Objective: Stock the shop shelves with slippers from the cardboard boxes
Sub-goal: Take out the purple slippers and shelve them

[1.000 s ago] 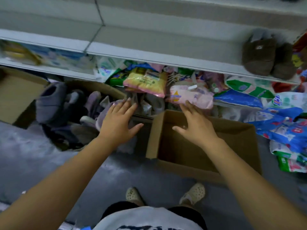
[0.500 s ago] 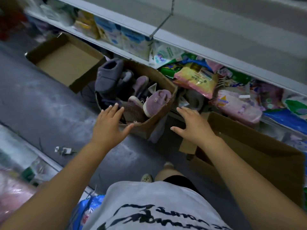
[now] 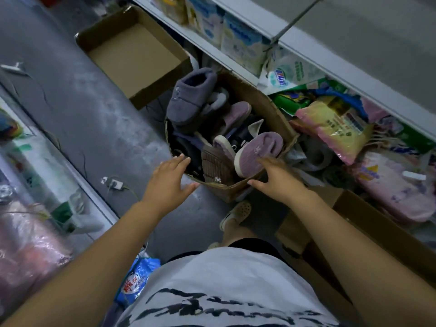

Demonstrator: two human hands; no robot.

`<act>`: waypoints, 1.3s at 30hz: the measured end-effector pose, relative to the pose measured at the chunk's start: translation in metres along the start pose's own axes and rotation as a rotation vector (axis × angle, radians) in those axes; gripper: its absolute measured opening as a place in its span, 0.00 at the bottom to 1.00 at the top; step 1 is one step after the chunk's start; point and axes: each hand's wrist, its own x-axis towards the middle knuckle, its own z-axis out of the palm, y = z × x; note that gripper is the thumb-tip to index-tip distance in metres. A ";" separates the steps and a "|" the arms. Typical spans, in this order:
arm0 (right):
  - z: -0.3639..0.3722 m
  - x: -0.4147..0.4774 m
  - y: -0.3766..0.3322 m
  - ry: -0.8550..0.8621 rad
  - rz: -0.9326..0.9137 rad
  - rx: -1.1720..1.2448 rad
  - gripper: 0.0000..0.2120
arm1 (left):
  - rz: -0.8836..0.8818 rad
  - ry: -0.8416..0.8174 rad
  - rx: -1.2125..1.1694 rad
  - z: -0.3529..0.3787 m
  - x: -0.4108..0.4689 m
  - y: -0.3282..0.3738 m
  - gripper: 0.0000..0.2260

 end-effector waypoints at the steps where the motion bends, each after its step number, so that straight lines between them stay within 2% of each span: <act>1: -0.001 0.013 0.005 -0.021 0.022 0.026 0.33 | -0.015 -0.049 -0.019 0.000 0.012 0.001 0.35; 7: 0.010 0.076 0.048 -0.117 0.121 0.235 0.35 | -0.065 -0.250 -0.005 0.008 0.098 0.009 0.36; 14: 0.017 0.135 0.071 -0.155 0.242 0.367 0.25 | -0.146 -0.390 -0.027 0.033 0.192 0.029 0.31; 20: 0.029 0.175 0.082 -0.168 0.338 0.400 0.35 | -0.023 -0.443 -0.060 0.057 0.268 0.014 0.27; 25: 0.042 0.190 0.094 -0.172 0.426 0.419 0.35 | -0.057 -0.607 -0.054 0.088 0.308 0.005 0.32; 28: 0.047 0.193 0.096 -0.157 0.483 0.454 0.34 | -0.061 -0.689 -0.084 0.097 0.316 -0.003 0.31; 33: 0.048 0.195 0.090 -0.150 0.512 0.475 0.34 | 0.045 -0.687 -0.064 0.094 0.321 -0.015 0.23; 39: 0.035 0.187 0.074 -0.047 0.552 0.548 0.30 | 0.154 -0.634 -0.188 0.077 0.310 -0.007 0.17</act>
